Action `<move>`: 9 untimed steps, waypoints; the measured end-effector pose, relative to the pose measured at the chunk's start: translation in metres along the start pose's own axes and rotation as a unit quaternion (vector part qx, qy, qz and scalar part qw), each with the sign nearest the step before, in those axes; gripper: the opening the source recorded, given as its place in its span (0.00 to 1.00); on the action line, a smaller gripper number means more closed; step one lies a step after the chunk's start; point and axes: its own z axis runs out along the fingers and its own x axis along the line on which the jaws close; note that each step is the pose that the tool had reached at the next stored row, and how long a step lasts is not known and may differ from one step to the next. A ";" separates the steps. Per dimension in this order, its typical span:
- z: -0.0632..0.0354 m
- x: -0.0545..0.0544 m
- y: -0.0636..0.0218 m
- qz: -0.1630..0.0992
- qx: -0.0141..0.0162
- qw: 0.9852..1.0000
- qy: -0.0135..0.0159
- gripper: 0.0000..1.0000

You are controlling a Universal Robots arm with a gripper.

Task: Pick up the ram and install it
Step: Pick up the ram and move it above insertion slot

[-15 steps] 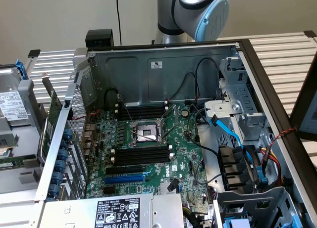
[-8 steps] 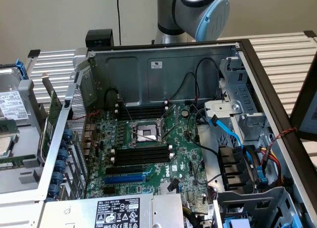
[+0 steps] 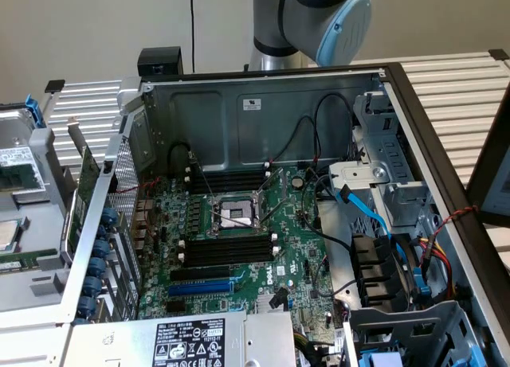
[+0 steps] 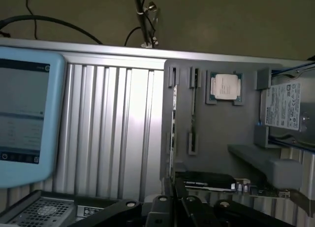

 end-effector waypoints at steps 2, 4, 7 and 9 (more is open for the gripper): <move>-0.0092 0.002 -0.0083 0.000 0.000 1.000 -0.001 0.13; -0.0182 0.003 -0.0162 0.000 0.000 1.000 -0.001 0.13; -0.0315 0.004 -0.0282 0.000 0.000 1.000 -0.003 0.13; -0.0406 0.005 -0.0366 0.000 0.000 1.000 -0.003 0.13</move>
